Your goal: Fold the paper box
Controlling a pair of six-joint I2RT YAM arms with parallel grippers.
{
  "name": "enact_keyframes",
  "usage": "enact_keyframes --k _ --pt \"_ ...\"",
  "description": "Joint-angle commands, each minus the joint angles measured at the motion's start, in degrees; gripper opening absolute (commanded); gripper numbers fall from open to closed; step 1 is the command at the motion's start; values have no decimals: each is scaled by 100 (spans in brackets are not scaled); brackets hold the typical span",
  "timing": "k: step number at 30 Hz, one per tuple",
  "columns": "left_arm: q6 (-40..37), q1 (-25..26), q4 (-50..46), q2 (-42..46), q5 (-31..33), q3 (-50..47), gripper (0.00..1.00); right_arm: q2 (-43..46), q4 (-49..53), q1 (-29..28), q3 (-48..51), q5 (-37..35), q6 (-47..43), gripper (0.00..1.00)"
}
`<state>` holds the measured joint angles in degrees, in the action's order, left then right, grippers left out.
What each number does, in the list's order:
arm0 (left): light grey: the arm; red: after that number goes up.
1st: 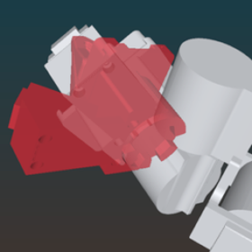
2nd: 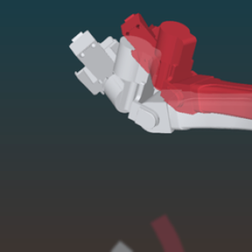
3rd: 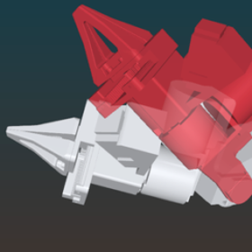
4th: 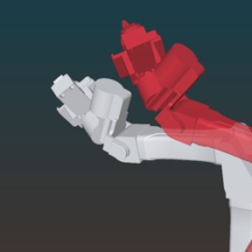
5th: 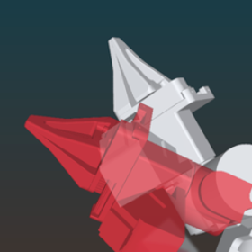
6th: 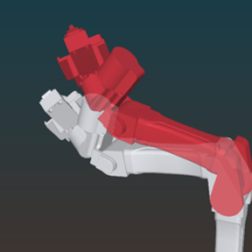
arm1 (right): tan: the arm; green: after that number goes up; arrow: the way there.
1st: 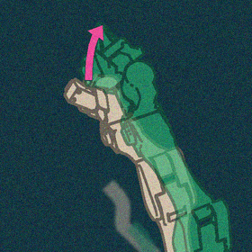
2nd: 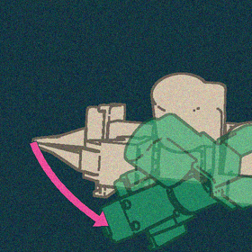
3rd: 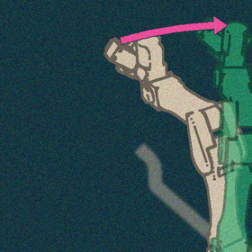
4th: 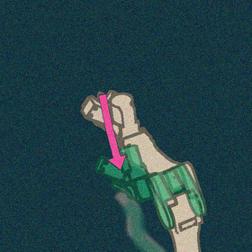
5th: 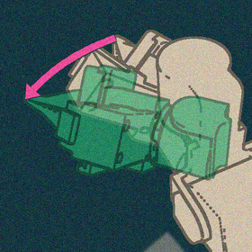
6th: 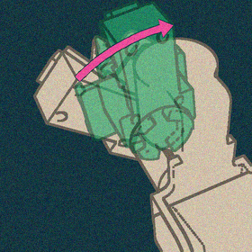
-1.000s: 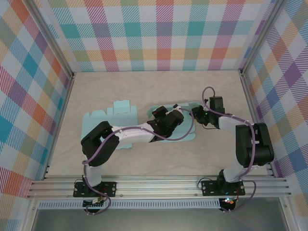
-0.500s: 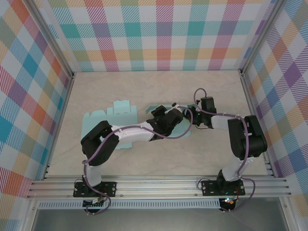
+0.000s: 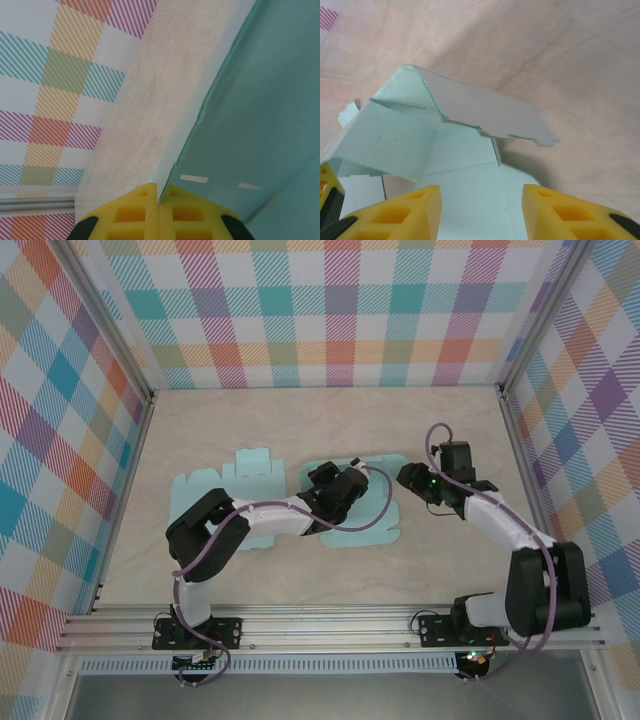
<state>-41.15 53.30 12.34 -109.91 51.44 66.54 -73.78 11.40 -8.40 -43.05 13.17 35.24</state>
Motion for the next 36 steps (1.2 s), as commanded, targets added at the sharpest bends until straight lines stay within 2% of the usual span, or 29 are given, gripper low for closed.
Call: enact_keyframes --k 1,6,11,17,20,27,36 --pt "-533 -48 443 -223 -17 -42 0 541 569 361 83 -69 -302 51" --pt "-867 -30 814 -304 51 -92 0 438 442 1138 -135 414 -453 52" --pt "-1301 -11 1521 -293 59 -265 0 -665 -191 1747 -508 1281 -317 46" --pt "-1764 -4 2499 -367 35 -440 0 -1946 -806 1750 -925 1911 -75 38" --pt "-1898 -12 2978 -468 8 -421 0 -2261 -1121 1694 -933 2010 -7 38" --pt "-2391 -39 3773 -894 -164 -371 0 -2824 -1563 1482 -1040 2124 -79 39" --pt "-2495 -126 3990 -992 -278 -414 0 -2911 -1959 1339 -884 2073 -98 39"
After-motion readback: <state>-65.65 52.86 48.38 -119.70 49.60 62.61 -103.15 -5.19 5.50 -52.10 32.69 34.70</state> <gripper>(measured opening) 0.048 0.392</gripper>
